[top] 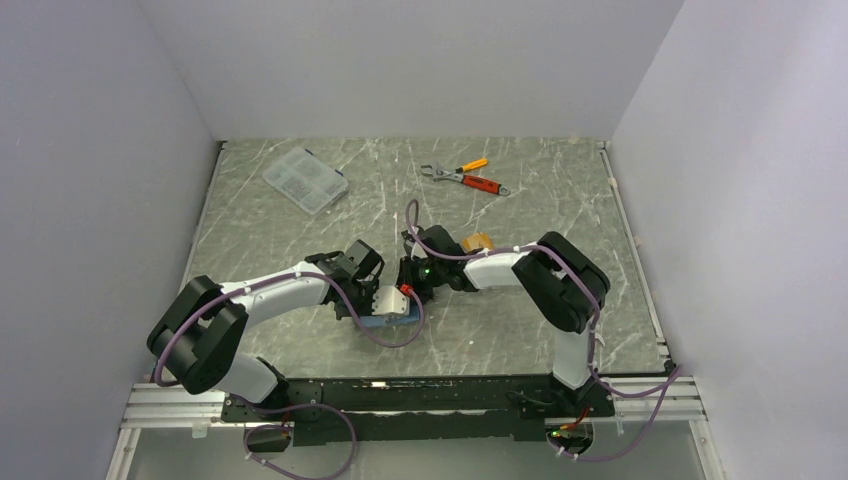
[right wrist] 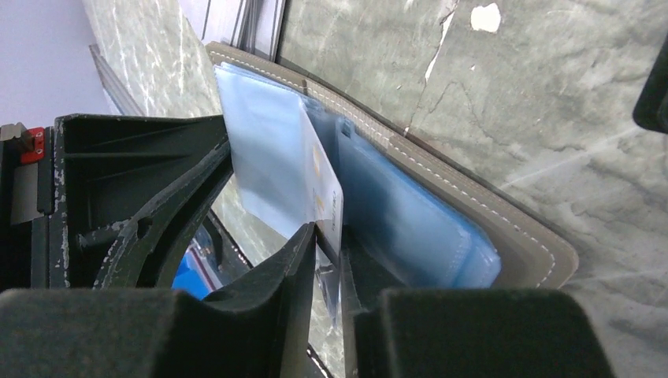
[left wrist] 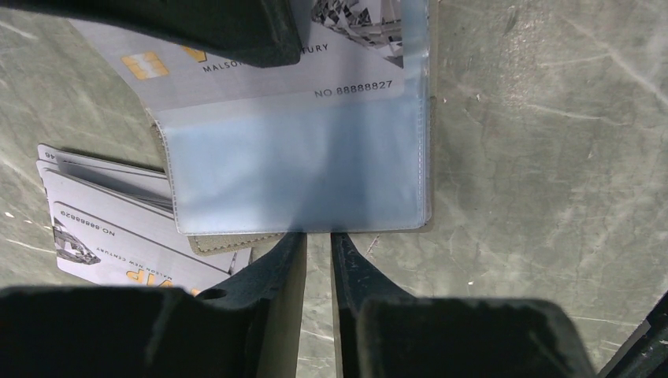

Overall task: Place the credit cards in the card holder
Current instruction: Insert the credit card into the card holder.

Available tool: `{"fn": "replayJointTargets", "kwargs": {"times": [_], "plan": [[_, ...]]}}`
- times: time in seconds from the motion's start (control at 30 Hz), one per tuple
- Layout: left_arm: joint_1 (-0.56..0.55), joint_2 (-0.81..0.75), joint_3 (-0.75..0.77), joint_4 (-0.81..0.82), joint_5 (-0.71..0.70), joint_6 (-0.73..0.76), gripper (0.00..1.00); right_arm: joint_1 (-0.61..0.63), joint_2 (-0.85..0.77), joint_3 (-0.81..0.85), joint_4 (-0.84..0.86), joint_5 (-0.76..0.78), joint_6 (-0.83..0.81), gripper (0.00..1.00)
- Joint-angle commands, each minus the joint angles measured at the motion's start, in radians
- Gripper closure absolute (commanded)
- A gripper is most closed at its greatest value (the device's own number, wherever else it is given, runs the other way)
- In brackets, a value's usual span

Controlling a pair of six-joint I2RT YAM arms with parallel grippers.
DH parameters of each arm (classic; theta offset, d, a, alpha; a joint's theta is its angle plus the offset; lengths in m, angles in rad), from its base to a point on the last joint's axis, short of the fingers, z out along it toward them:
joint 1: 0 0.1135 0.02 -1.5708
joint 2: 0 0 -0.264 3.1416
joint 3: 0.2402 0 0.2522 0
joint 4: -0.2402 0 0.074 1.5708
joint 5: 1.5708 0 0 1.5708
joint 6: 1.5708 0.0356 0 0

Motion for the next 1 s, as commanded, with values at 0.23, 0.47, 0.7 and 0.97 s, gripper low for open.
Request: {"fn": "replayJointTargets", "kwargs": {"times": [0.23, 0.47, 0.7, 0.97], "plan": [[-0.006, 0.013, -0.066, 0.054, -0.002, 0.024, 0.79, 0.015, -0.063, -0.005, -0.332, 0.28, -0.101, 0.67], [-0.006, 0.023, -0.066, 0.062, -0.005, 0.023, 0.8, 0.026, -0.089, 0.01, -0.397, 0.308, -0.136, 0.64], [-0.005, 0.015, -0.065, 0.058, -0.008, 0.024, 0.8, 0.046, -0.085, 0.002, -0.364, 0.297, -0.113, 0.7], [-0.005, 0.012, -0.057, 0.055, -0.012, 0.022, 0.8, 0.067, -0.051, 0.028, -0.347, 0.279, -0.095, 0.89]]}}
